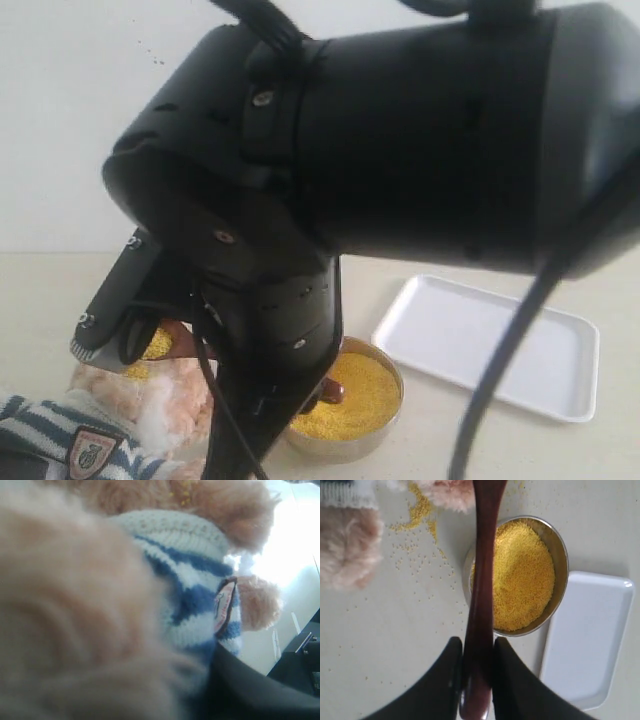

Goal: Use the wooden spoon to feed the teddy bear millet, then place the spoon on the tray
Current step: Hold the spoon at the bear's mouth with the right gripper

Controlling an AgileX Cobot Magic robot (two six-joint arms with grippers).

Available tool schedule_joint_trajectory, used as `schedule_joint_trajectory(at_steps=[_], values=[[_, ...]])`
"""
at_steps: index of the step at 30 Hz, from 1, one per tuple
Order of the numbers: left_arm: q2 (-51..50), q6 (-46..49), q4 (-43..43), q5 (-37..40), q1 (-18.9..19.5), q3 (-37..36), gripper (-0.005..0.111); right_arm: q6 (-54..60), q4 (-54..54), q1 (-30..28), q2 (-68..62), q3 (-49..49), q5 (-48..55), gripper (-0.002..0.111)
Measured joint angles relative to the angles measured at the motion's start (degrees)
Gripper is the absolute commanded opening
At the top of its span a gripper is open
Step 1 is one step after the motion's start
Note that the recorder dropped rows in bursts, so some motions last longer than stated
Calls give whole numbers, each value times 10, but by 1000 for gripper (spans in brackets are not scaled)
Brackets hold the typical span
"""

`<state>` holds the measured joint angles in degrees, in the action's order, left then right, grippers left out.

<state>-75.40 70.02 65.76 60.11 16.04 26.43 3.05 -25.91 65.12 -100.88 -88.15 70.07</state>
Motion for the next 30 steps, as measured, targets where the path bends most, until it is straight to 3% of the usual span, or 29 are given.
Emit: schedule_joint_trajectory(at_steps=[7, 16, 30], values=[[0, 0, 0, 0, 0, 0, 4, 5, -8, 0, -46, -24, 0, 0], [0, 0, 0, 0, 0, 0, 4, 1, -119, 39, -60, -21, 0, 0], [0, 0, 0, 0, 0, 0, 4, -111, -350, 86, -67, 95, -3, 0]])
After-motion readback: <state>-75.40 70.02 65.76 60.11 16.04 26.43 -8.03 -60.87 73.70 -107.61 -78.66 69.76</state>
